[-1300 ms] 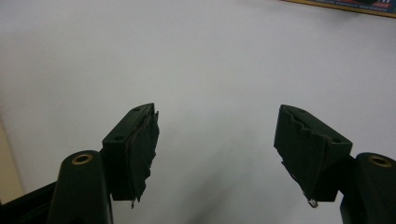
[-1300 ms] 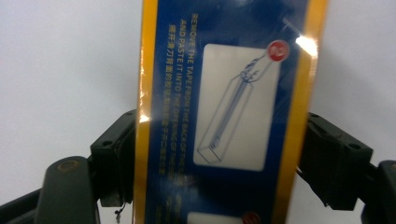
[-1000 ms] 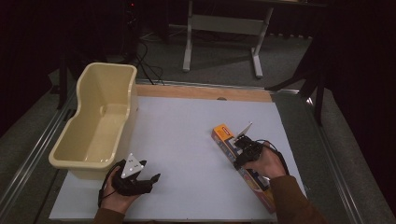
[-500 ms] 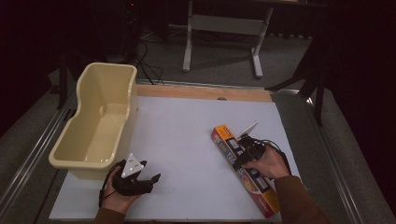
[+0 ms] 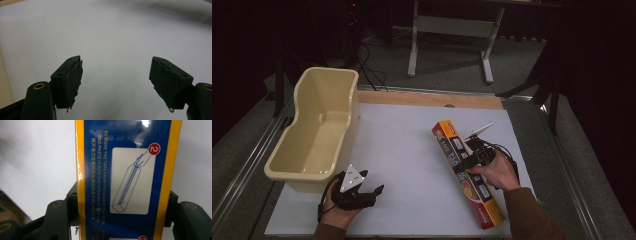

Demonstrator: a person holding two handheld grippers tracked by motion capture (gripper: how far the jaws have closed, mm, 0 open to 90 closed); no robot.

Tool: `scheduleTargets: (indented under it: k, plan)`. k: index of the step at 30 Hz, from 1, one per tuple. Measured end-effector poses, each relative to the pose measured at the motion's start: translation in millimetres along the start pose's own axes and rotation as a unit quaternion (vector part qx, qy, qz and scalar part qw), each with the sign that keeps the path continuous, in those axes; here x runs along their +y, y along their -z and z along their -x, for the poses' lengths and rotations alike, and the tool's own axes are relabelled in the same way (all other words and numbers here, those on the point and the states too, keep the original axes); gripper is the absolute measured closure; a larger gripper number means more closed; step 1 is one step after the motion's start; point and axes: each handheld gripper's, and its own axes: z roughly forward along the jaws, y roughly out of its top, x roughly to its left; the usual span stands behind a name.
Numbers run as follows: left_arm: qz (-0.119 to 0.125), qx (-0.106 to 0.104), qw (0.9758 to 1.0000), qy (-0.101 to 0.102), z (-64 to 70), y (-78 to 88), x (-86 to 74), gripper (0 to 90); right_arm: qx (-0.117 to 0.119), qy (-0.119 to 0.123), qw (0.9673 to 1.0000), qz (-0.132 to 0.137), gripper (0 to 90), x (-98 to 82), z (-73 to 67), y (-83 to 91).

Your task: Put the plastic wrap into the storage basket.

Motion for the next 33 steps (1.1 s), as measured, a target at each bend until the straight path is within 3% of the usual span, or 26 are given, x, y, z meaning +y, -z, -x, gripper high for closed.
scheduleTargets:
  k: [6,9,13,21,33]
  plan:
    - [0.011,0.014,0.9998,0.0,1.5,1.6,0.9,25.4,0.021,-0.003,0.9996,0.019,39.6,4.6,-8.1,7.0]
    - [0.015,0.015,0.9998,0.001,1.3,2.3,0.9,24.7,0.044,-0.009,0.998,0.044,39.6,11.1,-17.0,12.9]
    - [0.013,0.015,0.9998,0.001,1.4,1.8,0.9,23.9,0.074,-0.025,0.9941,0.074,39.6,19.8,-24.4,18.5]
    - [0.018,0.017,0.9997,0.001,1.5,2.8,1.1,23.8,0.11,-0.036,0.9873,0.109,39.6,34.4,-35.2,30.0]
    - [0.022,0.019,0.9996,0.004,0.5,3.3,0.7,23.8,0.138,-0.039,0.9789,0.145,39.7,57.1,-60.0,43.7]
